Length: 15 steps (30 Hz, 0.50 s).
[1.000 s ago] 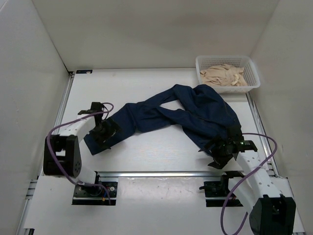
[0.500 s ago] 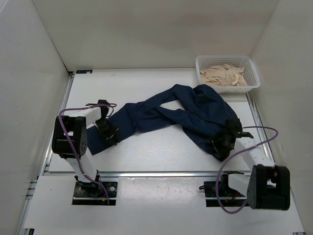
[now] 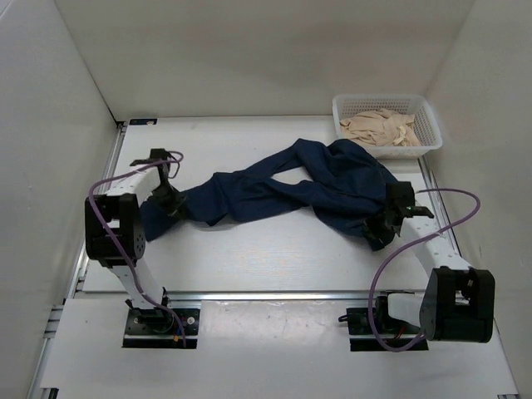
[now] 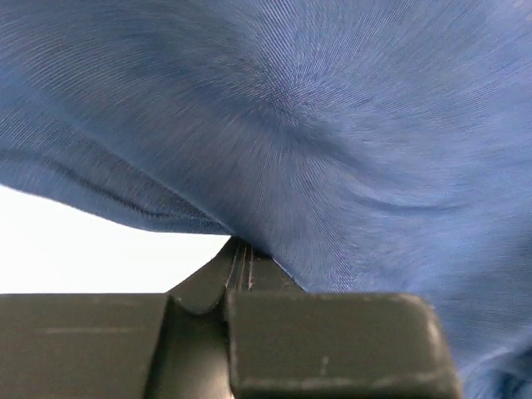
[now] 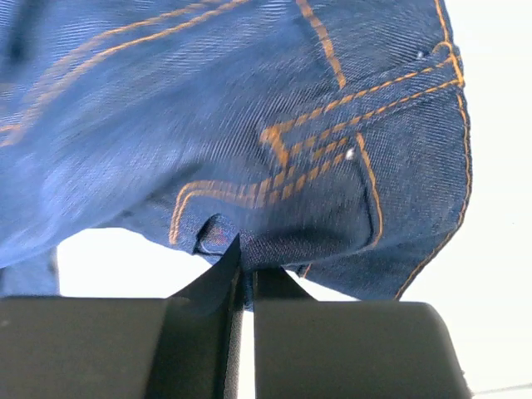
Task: Fold and stack the trousers
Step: Flatten the trousers out
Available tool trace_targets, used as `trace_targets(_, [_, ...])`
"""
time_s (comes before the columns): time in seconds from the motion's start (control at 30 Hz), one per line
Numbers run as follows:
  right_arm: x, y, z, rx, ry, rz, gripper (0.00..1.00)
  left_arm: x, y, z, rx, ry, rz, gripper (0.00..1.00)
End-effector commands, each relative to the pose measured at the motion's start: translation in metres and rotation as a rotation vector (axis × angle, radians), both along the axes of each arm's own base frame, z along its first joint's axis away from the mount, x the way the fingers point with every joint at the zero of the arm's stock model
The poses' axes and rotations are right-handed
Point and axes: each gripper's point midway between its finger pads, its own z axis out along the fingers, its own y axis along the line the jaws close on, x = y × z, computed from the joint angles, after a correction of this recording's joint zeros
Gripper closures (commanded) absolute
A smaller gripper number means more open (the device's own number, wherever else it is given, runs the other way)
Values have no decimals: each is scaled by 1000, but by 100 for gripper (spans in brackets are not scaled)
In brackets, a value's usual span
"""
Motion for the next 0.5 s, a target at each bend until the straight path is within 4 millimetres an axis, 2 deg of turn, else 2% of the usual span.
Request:
trace_targets(0.0, [33,-12,43,-79,-147,21,100,37,39,61,94,-198,30,90])
trace_targets(0.03, [53,-14,64,-87,-206,14,100,54,50,87,104,-270,50,90])
trace_targets(0.07, [66,-17,71,-95,-213,16,100,65,57,102,113,-315,54,90])
trace_targets(0.13, [90,-22,98,-104,-251,10,100,77,69,126,98,-351,87,90])
trace_targets(0.17, [121,-27,137,-116,-323,10,100,96,77,152,106,-415,101,90])
trace_targets(0.23, [138,-31,173,-151,-354,36,100,107,89,177,112,-453,115,90])
trace_targets(0.27, [158,-32,215,-164,-439,41,100,112,99,202,115,-494,136,90])
trace_targets(0.33, [160,-39,246,-216,-475,44,100,113,111,225,132,-536,152,90])
trace_targets(0.37, [162,-40,270,-226,-524,47,100,109,124,239,147,-553,172,90])
trace_targets(0.4, [159,-43,282,-250,-552,41,100,103,130,257,156,-596,179,90])
trace_targets(0.43, [146,-47,297,-278,-583,30,100,98,136,265,157,-616,195,90])
trace_targets(0.47, [138,-50,304,-290,-601,18,100,91,142,271,159,-631,204,90])
